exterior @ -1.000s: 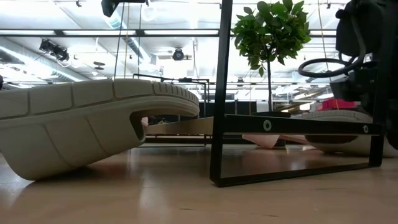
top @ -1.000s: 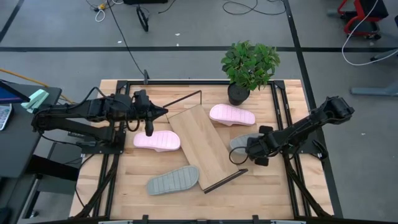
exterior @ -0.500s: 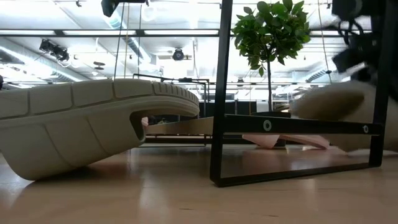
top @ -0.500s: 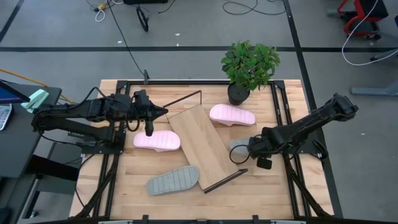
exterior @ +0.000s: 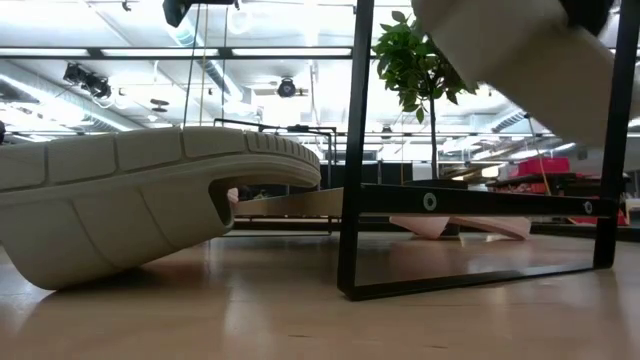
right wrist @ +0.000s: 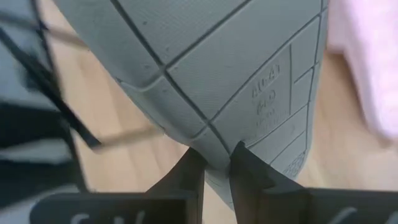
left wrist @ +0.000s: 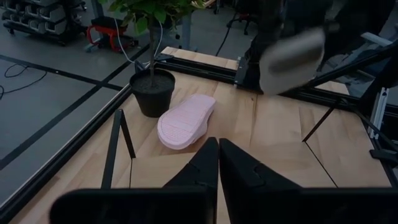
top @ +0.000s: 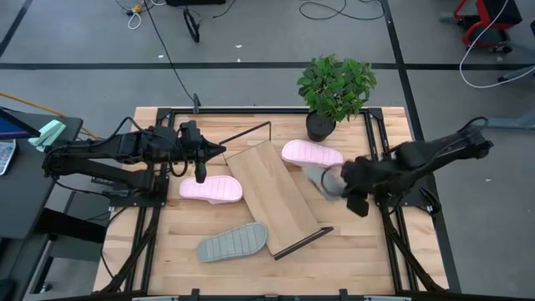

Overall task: Pick and place slides into the shelf
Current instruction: Put the right gray slide on the shelf

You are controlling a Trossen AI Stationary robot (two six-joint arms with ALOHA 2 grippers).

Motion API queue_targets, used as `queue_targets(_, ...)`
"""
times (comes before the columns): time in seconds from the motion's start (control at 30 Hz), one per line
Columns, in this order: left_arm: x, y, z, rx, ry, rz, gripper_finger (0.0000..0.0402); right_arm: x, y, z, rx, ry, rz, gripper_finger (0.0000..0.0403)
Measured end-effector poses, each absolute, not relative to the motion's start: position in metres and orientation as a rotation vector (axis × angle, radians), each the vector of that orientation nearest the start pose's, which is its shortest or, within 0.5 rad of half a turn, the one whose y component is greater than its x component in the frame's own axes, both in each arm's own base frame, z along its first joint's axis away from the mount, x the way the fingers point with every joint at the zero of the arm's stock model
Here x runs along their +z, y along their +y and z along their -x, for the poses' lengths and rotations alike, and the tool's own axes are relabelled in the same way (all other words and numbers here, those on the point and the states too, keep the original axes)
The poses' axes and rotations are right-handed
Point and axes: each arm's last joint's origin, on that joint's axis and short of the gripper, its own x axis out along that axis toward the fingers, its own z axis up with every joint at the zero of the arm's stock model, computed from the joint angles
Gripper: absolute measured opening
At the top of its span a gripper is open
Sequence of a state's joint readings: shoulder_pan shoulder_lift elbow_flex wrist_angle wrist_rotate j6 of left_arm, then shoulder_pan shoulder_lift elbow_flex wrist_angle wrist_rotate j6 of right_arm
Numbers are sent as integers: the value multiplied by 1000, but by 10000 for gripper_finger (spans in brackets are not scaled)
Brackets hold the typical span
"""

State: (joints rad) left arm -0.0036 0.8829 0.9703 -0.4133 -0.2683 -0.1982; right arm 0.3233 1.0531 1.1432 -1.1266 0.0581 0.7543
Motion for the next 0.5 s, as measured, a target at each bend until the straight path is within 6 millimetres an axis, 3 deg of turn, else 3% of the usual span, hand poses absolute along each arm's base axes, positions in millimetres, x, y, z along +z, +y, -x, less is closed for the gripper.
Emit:
queue_targets(0.27, 358, 7, -182, 293, 297, 151, 29, 395, 41, -184, -95, 583, -586, 48)
queue_targets(0.5, 358, 7, -182, 293, 291, 151, 21, 425, 36, -199, -50, 241, -622, 48)
